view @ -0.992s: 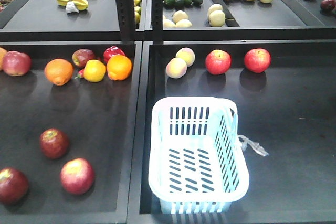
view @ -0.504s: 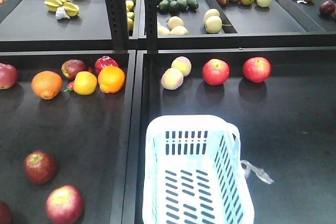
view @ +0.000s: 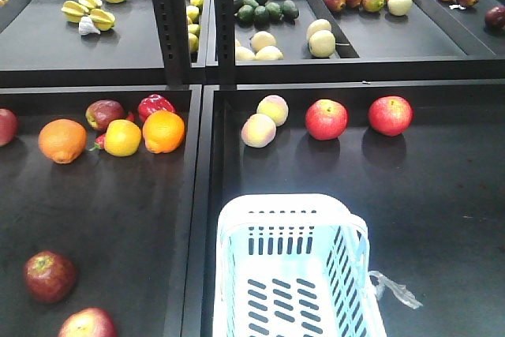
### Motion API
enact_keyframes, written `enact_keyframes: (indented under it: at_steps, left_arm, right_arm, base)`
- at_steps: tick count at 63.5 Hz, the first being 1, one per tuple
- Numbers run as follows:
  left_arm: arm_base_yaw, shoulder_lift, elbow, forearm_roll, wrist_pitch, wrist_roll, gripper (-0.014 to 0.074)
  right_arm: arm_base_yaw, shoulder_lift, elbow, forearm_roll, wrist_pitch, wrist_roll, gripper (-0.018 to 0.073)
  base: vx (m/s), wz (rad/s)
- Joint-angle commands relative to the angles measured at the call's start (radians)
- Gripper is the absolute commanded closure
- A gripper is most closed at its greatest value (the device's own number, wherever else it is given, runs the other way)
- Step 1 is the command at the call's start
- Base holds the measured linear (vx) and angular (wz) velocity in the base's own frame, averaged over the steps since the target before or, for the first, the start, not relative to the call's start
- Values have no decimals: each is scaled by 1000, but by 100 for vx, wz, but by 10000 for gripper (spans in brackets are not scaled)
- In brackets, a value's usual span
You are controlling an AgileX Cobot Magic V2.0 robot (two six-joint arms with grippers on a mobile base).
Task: Pick three apples into basket with both arms
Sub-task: 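Turn the base and approach the table holding the light-blue basket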
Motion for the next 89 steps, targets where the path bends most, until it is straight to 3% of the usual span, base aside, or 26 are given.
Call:
enact_keyframes:
  at_steps: [1,62,78,89]
  left_arm:
    - [1,-15,23,-6,-79,-8,603]
    - [1,-15,11,-6,-92,-8,603]
    - [1,22,-170,-34,61,-8,603]
    - [0,162,-371,-33,162,-5,603]
  right_arm:
    - [-5,-11,15,-5,-73,0,568]
    - [-5,-11,15,-5,-73,0,568]
    - [-5,-11,15,-5,-73,0,568]
    - [-5,-11,15,-5,-73,0,568]
  base:
    - [3,-2]
    - [0,0]
    - [0,0]
    - [0,0]
